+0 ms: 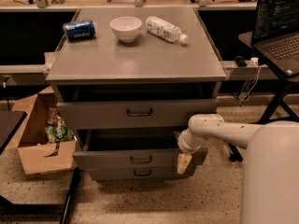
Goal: Open middle drawer
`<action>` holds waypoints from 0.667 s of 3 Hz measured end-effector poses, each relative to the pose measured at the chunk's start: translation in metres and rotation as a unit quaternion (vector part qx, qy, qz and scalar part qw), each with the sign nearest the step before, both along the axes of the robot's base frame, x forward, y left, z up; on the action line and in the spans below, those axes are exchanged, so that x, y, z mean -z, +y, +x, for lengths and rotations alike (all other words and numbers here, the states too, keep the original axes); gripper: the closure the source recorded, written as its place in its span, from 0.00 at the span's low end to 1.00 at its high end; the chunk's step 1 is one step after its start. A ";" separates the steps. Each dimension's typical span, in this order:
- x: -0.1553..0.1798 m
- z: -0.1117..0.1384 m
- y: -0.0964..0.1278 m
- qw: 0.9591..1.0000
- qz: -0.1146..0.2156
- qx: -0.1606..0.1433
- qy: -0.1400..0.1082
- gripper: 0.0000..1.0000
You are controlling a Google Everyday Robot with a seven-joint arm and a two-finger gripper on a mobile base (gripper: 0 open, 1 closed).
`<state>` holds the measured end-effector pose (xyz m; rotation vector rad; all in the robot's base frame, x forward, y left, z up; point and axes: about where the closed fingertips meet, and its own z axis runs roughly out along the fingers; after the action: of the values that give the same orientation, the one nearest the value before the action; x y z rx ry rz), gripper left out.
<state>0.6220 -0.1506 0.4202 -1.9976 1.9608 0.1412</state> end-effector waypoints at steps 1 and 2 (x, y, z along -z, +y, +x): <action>0.000 0.000 0.000 1.000 0.000 0.000 0.000 0.00; 0.010 -0.018 0.004 0.999 0.007 -0.018 0.026 0.00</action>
Offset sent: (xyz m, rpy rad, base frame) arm -0.0467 0.0084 -0.0212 0.0361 0.1345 0.0926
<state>0.6039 -0.1464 0.4104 -2.0404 1.9512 0.2173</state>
